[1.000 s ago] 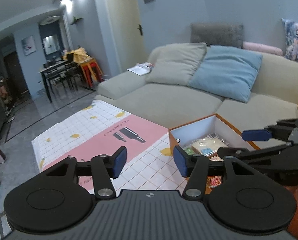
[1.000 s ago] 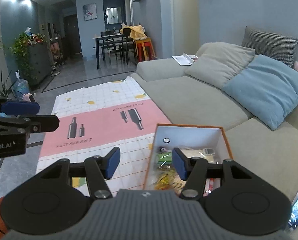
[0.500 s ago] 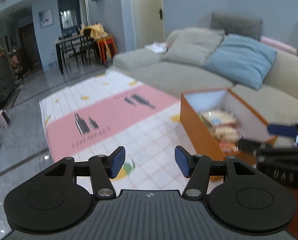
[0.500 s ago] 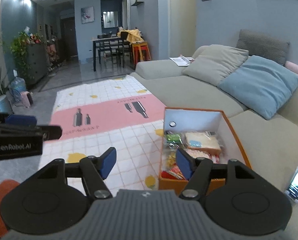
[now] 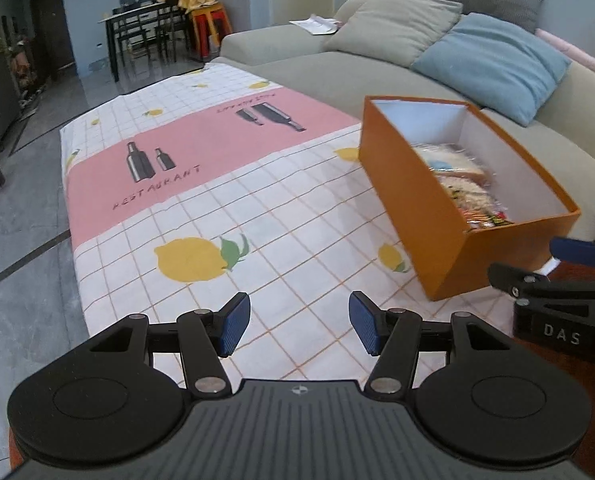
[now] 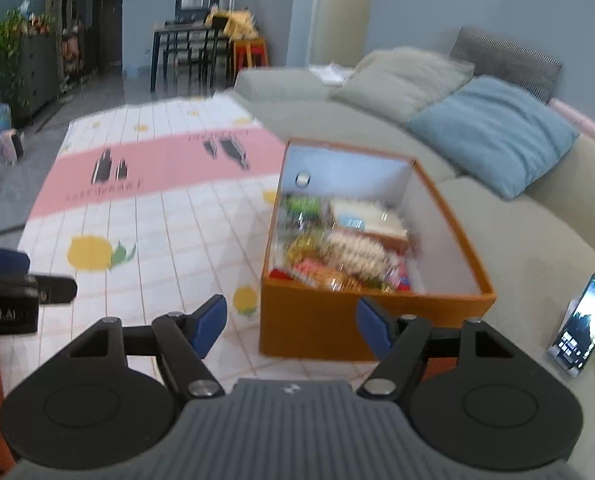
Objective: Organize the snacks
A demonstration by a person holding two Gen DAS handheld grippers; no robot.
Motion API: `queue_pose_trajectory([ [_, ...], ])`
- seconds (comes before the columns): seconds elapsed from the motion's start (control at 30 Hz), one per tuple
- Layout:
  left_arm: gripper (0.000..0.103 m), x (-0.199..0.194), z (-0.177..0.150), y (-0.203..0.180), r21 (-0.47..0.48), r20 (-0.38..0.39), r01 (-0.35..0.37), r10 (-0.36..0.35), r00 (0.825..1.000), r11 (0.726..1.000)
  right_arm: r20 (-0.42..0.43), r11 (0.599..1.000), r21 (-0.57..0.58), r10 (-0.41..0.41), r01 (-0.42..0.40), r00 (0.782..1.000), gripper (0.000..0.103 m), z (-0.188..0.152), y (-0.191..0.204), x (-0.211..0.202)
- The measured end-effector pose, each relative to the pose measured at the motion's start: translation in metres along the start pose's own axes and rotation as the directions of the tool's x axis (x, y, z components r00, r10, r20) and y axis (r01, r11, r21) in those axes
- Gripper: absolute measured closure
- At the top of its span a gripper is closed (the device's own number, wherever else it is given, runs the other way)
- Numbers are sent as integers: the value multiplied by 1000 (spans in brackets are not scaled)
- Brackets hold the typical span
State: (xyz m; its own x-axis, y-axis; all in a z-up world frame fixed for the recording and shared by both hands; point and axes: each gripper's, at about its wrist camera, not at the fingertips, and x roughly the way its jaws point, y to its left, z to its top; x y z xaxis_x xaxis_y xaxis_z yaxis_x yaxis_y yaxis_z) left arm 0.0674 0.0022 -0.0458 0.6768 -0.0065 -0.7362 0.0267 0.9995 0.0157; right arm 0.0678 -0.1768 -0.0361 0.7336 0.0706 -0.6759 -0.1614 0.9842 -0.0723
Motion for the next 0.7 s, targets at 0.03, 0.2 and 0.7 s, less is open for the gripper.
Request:
queue_pose_trajectory([
  [0.03, 36, 3, -2, 0, 1, -12, -15, 15, 1000, 1000, -18, 1000, 8, 9, -9, 1000, 33, -1, -1, 3],
  [0.2, 36, 8, -4, -1, -6, -49, -16, 15, 999, 1000, -62, 999, 24, 25, -24, 998, 33, -4, -1, 10],
  [0.7, 36, 5, -3, 3, -14, -54, -10, 9, 999, 1000, -50, 1000, -1, 13, -13, 999, 33, -6, 4, 7],
])
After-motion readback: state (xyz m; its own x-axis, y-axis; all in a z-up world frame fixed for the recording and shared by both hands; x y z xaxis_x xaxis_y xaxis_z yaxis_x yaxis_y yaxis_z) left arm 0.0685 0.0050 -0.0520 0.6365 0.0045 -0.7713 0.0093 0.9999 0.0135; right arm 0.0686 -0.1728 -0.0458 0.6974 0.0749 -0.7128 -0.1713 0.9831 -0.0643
